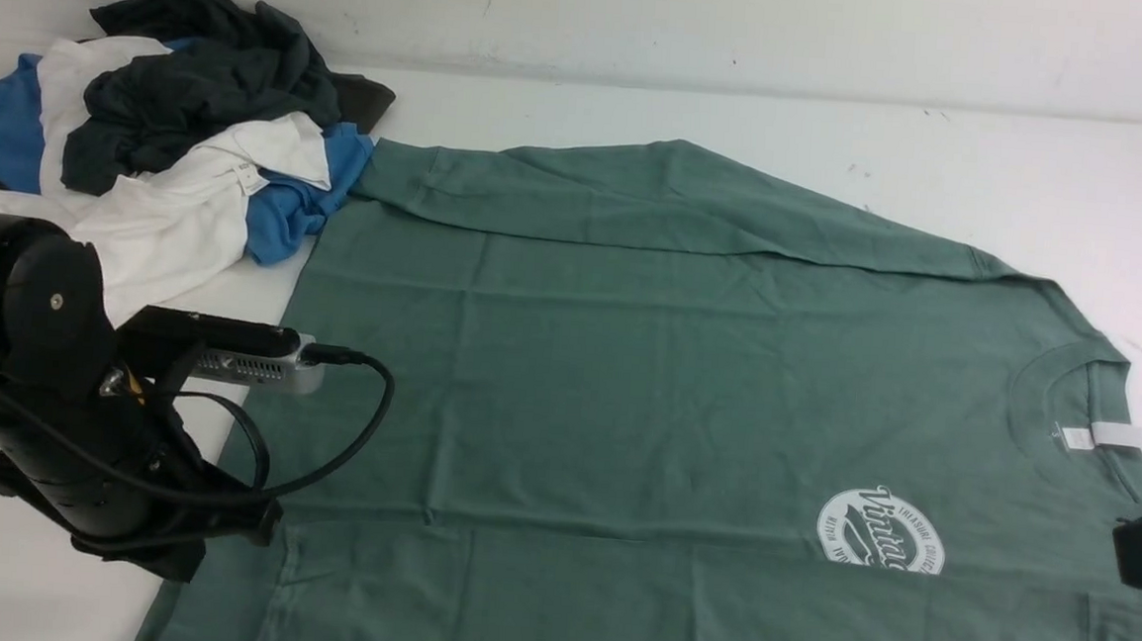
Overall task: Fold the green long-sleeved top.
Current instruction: Use the left arm to clamp the cuff closest to it, then use the left arm to drag and place the cuff at the centered position on the left edge of the fabric
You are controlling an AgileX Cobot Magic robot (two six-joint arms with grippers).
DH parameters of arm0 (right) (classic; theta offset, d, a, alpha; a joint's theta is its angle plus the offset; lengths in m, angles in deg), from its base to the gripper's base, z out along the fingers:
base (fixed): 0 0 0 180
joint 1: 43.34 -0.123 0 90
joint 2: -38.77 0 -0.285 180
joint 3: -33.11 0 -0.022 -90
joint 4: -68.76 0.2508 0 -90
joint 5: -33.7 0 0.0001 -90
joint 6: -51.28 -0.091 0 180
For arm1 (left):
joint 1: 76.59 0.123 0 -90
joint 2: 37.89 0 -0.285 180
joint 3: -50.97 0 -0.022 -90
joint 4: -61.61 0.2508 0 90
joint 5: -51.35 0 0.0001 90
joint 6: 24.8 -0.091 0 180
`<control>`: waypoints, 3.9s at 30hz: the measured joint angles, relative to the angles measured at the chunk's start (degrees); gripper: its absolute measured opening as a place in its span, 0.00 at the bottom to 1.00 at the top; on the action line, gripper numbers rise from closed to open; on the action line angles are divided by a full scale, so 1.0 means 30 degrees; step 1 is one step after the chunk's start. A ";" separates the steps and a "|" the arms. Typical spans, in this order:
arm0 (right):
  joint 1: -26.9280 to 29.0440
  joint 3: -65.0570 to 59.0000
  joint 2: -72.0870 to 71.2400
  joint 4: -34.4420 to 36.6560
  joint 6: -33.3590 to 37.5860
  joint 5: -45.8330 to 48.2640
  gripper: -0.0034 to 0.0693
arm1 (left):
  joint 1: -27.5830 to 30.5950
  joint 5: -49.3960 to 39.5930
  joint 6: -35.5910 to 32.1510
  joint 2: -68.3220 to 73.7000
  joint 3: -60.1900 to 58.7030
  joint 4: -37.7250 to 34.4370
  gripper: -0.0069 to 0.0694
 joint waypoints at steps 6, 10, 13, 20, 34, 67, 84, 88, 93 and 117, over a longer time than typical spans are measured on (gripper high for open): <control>0.0000 0.0000 0.0000 0.0148 0.0122 0.0000 0.03 | 0.0000 0.2181 0.1305 0.0782 0.0021 0.0769 0.23; 0.0000 0.0000 0.0000 0.0167 0.0123 0.0000 0.03 | 0.0000 0.3057 0.2283 0.1820 0.0021 0.0857 0.41; 0.0000 0.0000 0.0000 0.0167 0.0136 0.0000 0.03 | 0.0000 0.3284 0.3058 0.2607 0.0021 0.0984 0.55; 0.0000 0.0000 0.0000 0.0206 0.0194 0.0000 0.03 | 0.0000 0.3543 0.3361 0.3120 0.0021 0.1039 0.62; 0.0000 0.0000 0.0000 0.0206 0.0214 0.0000 0.03 | 0.0000 0.1798 0.3345 0.3110 0.0542 0.0704 0.10; -0.0013 0.0000 0.0000 0.0283 0.0231 0.0000 0.03 | 0.0000 -0.2113 0.2229 0.5708 1.4852 0.0638 0.09; -0.6001 0.1174 0.4470 -0.2836 -0.1953 -0.0347 0.03 | 0.0000 -0.0936 0.1837 0.7818 1.4852 0.1789 0.09; -1.0100 0.1193 0.7010 -0.6747 -0.5499 -0.2508 0.04 | 0.0000 -0.0920 0.1837 0.8227 1.4908 0.2051 0.09; -1.3209 0.1193 0.9394 -1.1332 -0.8831 -0.4714 0.10 | 0.0000 -0.0941 0.1837 0.8611 1.4908 0.2108 0.09; -1.4279 0.1330 1.5937 -1.2873 -1.1241 -0.9589 0.31 | 0.0000 -0.1024 0.1837 0.8775 1.4908 0.2214 0.09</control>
